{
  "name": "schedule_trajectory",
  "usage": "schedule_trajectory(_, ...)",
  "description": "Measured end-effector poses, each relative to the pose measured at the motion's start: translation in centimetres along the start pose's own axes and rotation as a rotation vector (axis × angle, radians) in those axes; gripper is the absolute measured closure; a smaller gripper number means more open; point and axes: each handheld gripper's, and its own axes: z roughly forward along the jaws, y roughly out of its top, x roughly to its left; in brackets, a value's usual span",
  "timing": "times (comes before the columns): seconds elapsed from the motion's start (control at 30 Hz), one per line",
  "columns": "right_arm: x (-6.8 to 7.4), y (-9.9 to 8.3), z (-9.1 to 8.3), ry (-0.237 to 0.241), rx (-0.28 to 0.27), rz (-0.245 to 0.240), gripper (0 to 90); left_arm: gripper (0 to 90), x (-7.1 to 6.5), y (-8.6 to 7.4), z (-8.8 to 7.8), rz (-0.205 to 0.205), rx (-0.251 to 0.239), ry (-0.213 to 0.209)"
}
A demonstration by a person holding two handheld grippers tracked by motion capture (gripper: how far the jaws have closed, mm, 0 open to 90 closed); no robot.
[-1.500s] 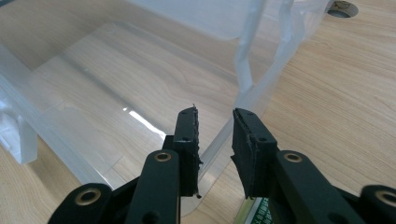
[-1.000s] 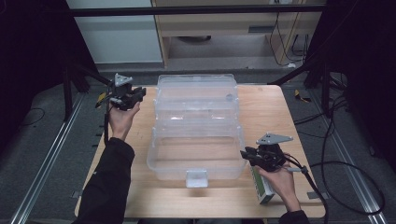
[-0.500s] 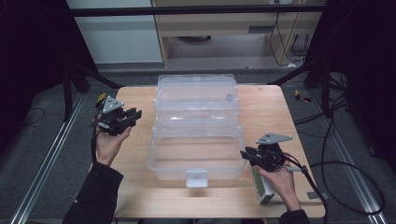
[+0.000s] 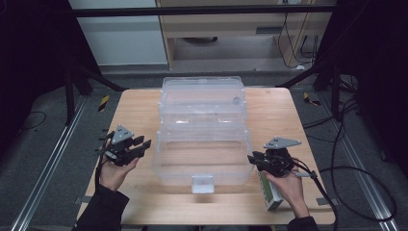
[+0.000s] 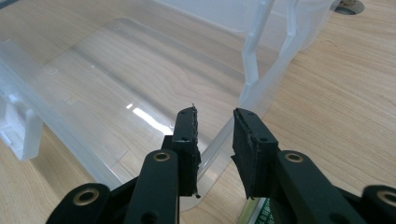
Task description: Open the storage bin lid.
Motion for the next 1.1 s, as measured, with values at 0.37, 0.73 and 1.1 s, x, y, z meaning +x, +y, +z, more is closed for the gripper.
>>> schedule_trajectory(0.37,0.1,0.0,0.0,-0.006,-0.003,0.001,71.0,66.0,-2.0,-0.3,1.2,0.065,0.047,-0.056)
schedule_trajectory(0.73,-0.1,0.0,0.0,-0.005,-0.001,0.0,71.1,73.2,-1.6,0.7,1.3,0.251,0.07,-0.076)
schedule_trajectory(1.1,-0.1,0.1,0.0,-0.023,0.001,-0.002,71.4,70.7,-1.6,0.7,1.1,0.253,0.064,-0.056)
